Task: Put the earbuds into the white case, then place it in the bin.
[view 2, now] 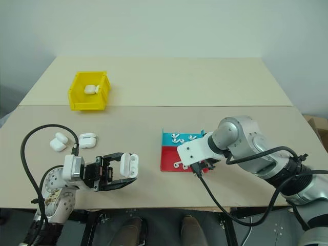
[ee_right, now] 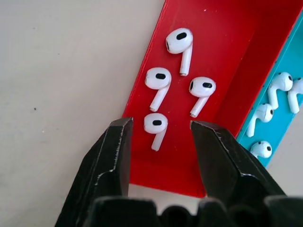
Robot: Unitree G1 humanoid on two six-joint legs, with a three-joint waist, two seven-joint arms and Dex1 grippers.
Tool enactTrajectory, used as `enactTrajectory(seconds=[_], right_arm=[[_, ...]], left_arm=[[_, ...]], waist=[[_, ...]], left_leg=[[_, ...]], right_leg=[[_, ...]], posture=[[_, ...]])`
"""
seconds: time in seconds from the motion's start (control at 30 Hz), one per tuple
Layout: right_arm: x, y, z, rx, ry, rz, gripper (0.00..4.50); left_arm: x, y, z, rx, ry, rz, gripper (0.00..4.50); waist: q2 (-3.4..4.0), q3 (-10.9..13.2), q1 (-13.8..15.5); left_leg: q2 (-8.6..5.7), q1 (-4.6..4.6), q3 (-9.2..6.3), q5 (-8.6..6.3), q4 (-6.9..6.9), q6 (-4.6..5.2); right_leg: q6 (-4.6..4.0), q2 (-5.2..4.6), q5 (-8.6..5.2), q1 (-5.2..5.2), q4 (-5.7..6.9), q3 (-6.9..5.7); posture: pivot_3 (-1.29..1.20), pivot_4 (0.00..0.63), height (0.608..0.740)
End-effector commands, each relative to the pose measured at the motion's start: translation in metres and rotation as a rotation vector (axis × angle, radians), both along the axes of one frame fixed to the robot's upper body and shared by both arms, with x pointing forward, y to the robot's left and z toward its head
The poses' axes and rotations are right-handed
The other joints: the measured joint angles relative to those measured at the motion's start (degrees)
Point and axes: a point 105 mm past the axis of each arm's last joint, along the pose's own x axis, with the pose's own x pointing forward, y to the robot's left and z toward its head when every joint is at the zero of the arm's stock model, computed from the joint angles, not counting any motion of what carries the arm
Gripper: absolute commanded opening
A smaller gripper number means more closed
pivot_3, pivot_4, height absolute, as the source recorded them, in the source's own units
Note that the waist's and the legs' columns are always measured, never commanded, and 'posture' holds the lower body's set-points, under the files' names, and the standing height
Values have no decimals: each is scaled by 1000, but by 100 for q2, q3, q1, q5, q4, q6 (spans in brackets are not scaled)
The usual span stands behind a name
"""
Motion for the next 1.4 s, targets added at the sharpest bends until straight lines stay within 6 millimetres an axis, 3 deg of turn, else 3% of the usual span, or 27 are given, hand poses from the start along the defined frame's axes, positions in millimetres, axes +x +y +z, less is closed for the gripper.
enactTrajectory(seconds=[0.03,0.67,1.4], right_arm=[[3,1,7,-24,-39,35,2425],[12,0,-18,-96,-18,88,2425],[16,0,-21,-106,-22,122,2425]], left_arm=[[-1,0,10,-3,-42,13,2792],[0,0,3,45,-54,62,2792],[-2,1,-1,71,-59,88,2792]], waist=[[0,0,-1],[0,0,-7],[0,0,-6]], left_leg=[[0,1,0,0,0,0],[0,2,1,0,0,0],[1,4,1,0,0,0]], right_leg=[[0,0,0,1,0,0],[-1,2,0,0,2,-1],[-2,2,0,1,3,-1]], posture=[[0,150,740],[0,150,740],[0,150,740]])
